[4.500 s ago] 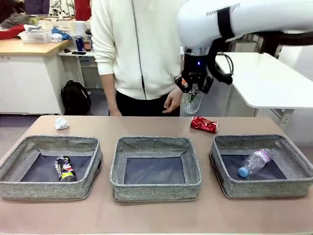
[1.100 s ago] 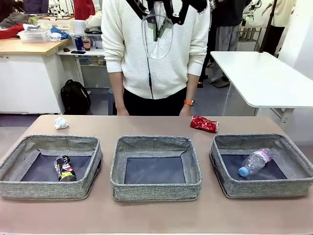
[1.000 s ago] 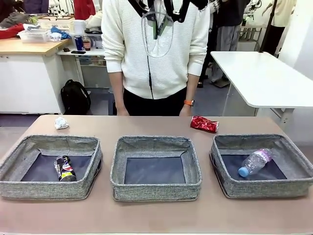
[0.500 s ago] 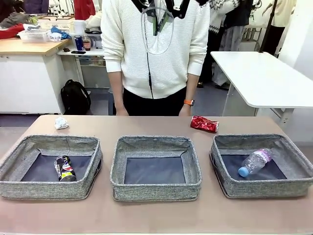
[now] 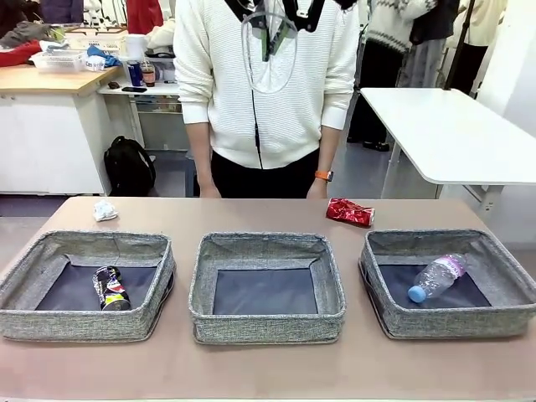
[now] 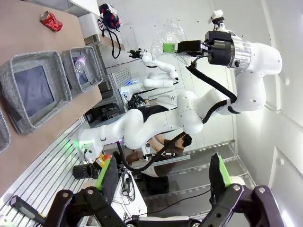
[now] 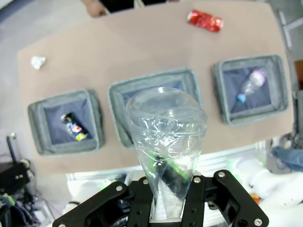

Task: Sort the waste into the appropriate baskets.
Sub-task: Place the picked waste into the Fabric basket indicated by the person.

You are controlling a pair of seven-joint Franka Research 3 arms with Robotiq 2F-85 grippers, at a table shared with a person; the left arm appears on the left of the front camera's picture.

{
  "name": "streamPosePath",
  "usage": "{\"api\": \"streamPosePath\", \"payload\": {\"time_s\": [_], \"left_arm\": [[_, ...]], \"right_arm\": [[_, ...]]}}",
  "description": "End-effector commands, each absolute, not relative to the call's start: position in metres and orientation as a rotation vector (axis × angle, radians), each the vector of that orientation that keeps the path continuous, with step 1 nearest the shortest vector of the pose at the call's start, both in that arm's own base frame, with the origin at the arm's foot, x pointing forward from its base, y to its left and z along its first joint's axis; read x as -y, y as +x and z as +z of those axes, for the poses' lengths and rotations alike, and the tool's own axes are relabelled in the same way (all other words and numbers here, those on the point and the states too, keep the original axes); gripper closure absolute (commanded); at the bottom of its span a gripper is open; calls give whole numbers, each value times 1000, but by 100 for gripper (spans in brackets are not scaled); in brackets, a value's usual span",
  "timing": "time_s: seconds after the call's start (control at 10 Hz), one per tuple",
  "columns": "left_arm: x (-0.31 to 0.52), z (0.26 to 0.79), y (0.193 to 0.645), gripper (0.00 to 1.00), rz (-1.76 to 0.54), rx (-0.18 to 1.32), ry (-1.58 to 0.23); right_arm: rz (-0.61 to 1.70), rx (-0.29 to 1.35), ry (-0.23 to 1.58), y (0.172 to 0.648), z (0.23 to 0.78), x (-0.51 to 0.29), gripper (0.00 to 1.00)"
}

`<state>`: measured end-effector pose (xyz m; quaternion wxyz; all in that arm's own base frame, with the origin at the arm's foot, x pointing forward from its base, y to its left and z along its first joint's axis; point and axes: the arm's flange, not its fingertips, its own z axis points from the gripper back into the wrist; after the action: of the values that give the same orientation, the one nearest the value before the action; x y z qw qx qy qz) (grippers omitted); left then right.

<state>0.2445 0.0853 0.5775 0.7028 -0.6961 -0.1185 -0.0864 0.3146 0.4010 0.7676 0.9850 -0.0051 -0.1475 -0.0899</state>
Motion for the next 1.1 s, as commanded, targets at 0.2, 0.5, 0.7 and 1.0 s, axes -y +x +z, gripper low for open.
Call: {"api": "streamPosePath", "payload": {"time_s": [0.2,0.5,0.7,1.0], "left_arm": [[-84,580,244,0,-211,281,-1570],[-84,580,244,0,-211,281,-1570],[-84,580,244,0,-211,281,-1570],[-84,580,244,0,-211,281,-1570]], "right_arm": [[-180,312,-16,314,770,-402,96],[-180,312,-16,314,770,-402,96],[-180,312,-16,314,770,-402,96],[-180,312,-16,314,770,-402,96]]}}
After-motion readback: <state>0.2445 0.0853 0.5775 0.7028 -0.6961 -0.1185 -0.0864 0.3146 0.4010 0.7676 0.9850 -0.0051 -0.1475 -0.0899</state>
